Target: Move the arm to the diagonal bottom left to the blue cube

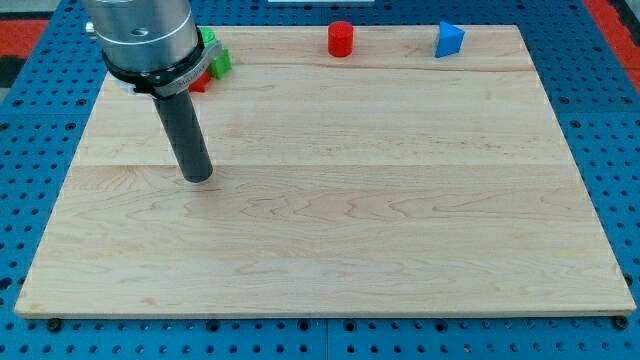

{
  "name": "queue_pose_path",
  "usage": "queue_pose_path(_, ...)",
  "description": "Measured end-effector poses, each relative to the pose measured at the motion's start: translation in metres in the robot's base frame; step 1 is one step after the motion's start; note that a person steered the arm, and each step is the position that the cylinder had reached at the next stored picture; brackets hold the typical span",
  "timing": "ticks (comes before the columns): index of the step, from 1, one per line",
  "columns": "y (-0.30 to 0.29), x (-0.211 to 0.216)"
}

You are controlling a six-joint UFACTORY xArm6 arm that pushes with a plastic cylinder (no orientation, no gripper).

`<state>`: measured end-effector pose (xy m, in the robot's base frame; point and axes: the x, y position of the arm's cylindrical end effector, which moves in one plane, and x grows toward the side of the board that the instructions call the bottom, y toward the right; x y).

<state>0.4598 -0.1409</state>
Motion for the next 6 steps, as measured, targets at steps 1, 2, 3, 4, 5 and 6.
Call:
queue_pose_path(1, 0.001, 0.000)
queue_pose_path(2, 0.019, 0.000)
queue_pose_path(3, 0.041, 0.000)
queue_pose_path(4, 0.050, -0.001)
queue_pose_path(5, 0.050, -0.001)
queue_pose_path(6, 0.037, 0.004)
